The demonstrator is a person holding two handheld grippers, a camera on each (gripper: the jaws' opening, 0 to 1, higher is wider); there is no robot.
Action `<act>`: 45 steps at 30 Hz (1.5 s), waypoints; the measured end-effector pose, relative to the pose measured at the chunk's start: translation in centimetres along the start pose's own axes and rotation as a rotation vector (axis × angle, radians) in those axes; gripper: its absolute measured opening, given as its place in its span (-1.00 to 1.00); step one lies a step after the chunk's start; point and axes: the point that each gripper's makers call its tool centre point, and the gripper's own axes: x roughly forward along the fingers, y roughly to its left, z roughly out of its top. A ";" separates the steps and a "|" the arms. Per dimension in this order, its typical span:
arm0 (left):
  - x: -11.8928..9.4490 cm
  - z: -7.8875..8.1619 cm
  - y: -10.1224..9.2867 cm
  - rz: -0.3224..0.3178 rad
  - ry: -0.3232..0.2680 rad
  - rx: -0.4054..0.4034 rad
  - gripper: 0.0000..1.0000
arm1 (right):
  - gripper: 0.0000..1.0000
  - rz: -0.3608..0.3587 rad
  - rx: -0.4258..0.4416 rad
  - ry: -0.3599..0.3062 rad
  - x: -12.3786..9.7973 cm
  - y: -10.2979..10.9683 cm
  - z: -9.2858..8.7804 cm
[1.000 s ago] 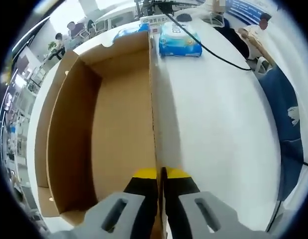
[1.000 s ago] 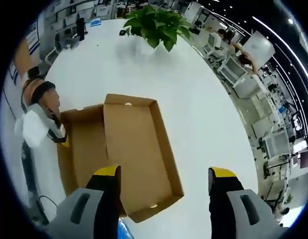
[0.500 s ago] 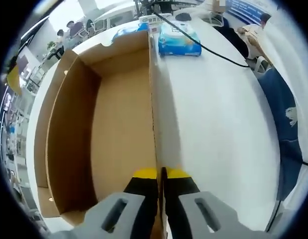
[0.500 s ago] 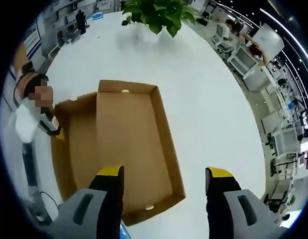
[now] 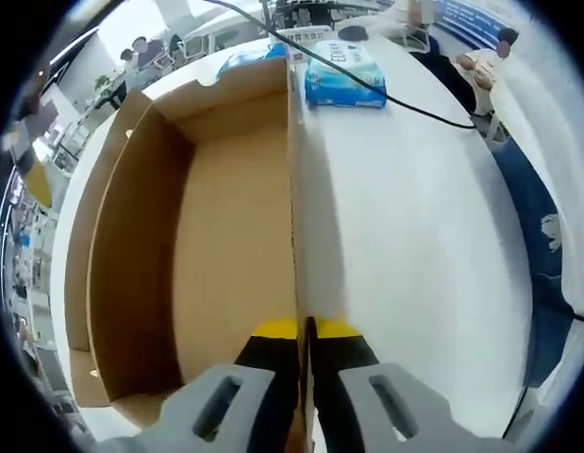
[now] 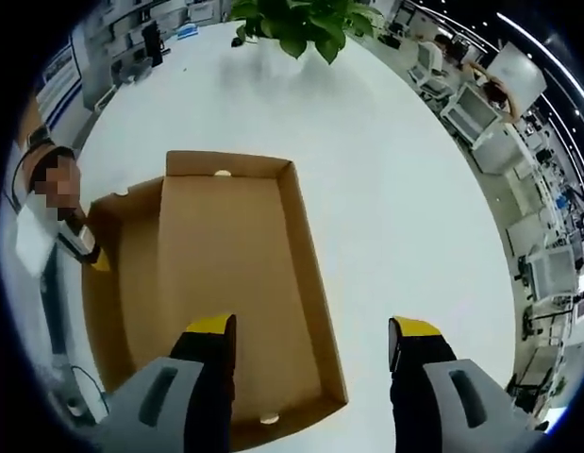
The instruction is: Operate the shoe box by opening the lid, removing the specified soft item, and placing it in the target area until the item is outside and the box remains undamaged.
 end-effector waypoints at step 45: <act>0.2 0.1 -0.3 0.016 0.033 0.070 -0.96 | 0.17 0.109 -0.003 0.081 5.3 -1.3 -2.6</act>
